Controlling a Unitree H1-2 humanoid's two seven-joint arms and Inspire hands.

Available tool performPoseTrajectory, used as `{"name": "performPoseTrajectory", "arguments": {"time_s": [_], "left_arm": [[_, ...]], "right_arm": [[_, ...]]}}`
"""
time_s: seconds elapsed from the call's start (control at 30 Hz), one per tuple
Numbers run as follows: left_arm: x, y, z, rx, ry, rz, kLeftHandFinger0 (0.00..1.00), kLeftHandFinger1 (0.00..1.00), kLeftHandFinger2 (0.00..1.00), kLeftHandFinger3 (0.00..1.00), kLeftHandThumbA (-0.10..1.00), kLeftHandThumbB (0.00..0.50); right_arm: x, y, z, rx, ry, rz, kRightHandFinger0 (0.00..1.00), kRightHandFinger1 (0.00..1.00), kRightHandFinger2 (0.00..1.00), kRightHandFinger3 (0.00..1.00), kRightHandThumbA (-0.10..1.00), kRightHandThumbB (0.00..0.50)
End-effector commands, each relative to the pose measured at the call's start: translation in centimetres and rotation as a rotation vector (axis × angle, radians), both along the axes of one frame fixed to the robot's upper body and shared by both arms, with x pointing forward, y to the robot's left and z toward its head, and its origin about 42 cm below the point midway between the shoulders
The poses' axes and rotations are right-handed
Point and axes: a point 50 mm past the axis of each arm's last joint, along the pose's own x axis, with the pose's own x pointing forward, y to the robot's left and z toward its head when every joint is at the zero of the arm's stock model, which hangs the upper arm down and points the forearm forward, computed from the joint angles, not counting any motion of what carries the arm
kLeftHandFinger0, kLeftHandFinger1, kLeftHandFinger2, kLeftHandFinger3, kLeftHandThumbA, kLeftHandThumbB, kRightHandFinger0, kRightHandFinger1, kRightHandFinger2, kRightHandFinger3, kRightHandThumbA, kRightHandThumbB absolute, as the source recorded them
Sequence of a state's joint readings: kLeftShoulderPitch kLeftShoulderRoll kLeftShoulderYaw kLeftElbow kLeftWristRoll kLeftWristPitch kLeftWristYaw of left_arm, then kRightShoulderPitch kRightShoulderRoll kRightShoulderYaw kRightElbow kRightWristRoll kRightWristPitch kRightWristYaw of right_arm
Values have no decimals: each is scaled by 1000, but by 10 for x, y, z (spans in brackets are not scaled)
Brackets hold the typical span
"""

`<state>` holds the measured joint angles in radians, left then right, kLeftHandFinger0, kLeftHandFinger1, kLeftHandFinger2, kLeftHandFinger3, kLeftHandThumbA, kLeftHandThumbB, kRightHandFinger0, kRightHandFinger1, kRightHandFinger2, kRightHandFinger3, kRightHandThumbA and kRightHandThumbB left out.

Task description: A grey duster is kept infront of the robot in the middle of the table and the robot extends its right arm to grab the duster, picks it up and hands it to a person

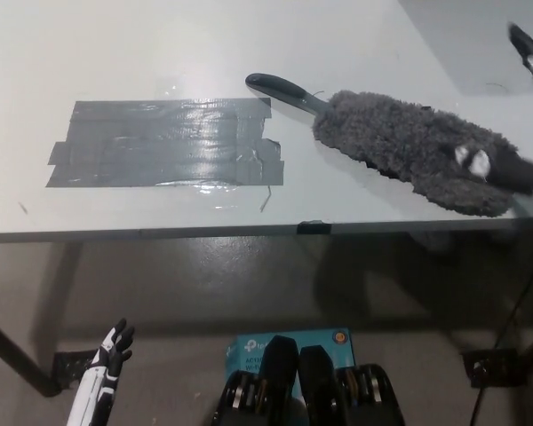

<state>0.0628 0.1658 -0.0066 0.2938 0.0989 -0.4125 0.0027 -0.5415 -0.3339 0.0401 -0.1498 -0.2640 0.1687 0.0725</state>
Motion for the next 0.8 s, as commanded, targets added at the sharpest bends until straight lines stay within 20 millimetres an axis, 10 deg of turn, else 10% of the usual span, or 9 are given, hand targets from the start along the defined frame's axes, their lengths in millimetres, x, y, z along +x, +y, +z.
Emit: {"name": "performPoseTrajectory", "arguments": {"time_s": [0.0, 0.3, 0.77], "left_arm": [[5, 2, 10, 30, -74, -28, 1000, 1000, 1000, 1000, 1000, 406], [3, 1, 7, 24, -65, -36, 1000, 1000, 1000, 1000, 1000, 402], [-3, 2, 2, 27, -44, -28, 1000, 1000, 1000, 1000, 1000, 405]], "right_arm": [[86, 6, 56, -259, 306, -136, 1000, 1000, 1000, 1000, 975, 383], [161, 32, 35, -444, 617, -189, 1000, 1000, 1000, 1000, 1000, 475], [184, 37, -19, -528, 875, -169, 1000, 1000, 1000, 1000, 1000, 500]]}}
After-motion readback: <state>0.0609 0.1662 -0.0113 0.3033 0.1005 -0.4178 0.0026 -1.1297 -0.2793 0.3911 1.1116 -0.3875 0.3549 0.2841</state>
